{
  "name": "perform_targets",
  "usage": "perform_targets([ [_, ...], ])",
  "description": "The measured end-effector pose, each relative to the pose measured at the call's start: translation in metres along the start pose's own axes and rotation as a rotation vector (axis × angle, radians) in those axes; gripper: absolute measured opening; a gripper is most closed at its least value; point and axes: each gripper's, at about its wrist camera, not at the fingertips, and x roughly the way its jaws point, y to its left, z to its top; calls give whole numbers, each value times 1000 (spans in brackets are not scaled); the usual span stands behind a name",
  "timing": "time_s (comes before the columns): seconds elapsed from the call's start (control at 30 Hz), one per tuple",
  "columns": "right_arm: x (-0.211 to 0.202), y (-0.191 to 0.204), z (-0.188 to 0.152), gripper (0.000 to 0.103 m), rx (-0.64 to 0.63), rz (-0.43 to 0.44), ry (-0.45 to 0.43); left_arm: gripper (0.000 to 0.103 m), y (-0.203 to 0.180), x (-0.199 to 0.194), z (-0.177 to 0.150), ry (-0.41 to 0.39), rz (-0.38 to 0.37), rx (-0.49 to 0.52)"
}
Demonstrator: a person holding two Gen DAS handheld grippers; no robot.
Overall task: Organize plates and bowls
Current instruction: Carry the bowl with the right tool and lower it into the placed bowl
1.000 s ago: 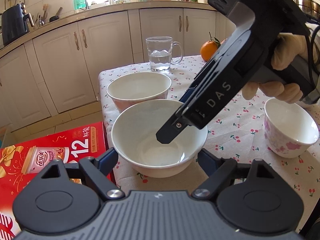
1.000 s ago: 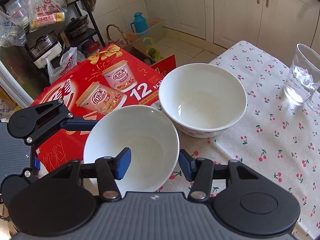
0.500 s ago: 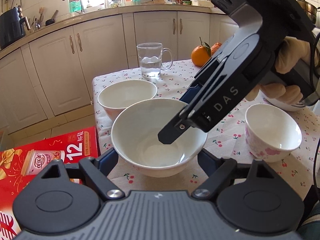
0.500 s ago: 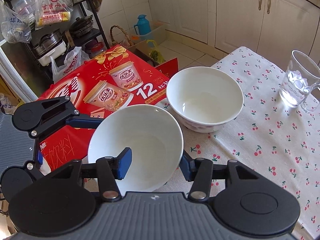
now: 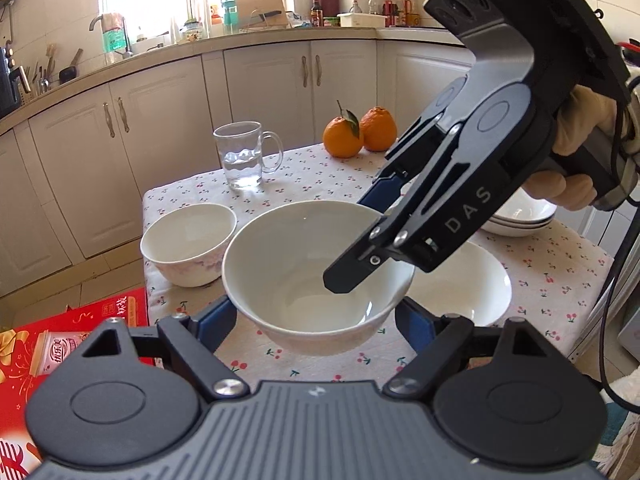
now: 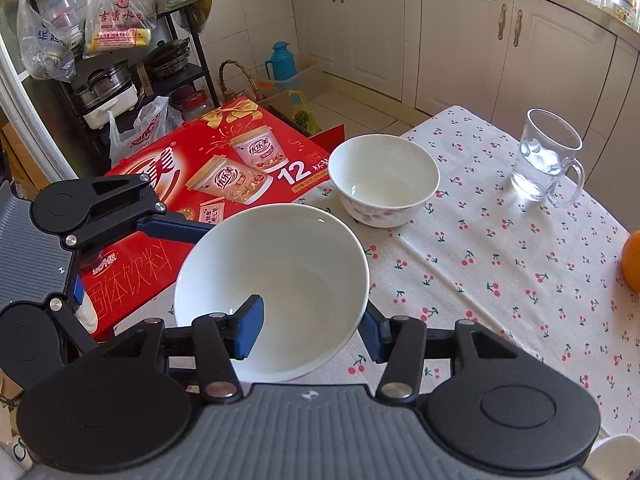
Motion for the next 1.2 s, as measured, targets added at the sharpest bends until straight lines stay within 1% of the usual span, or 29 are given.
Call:
perform_targets([
  [0.2, -26, -4, -24, 57, 16, -27, -19, 86, -25, 0, 8, -5, -40, 25],
  [0.57, -59, -26, -68, 58, 86, -76, -40, 86, -63, 18, 18, 1, -119, 62],
  [0.83, -58, -37, -89, 58, 118, -88, -28, 86, -74, 30, 16, 32, -147, 54],
  [1.2, -47, -41, -96, 58, 132, -86, -13, 86, -74, 41, 10, 73, -160, 44],
])
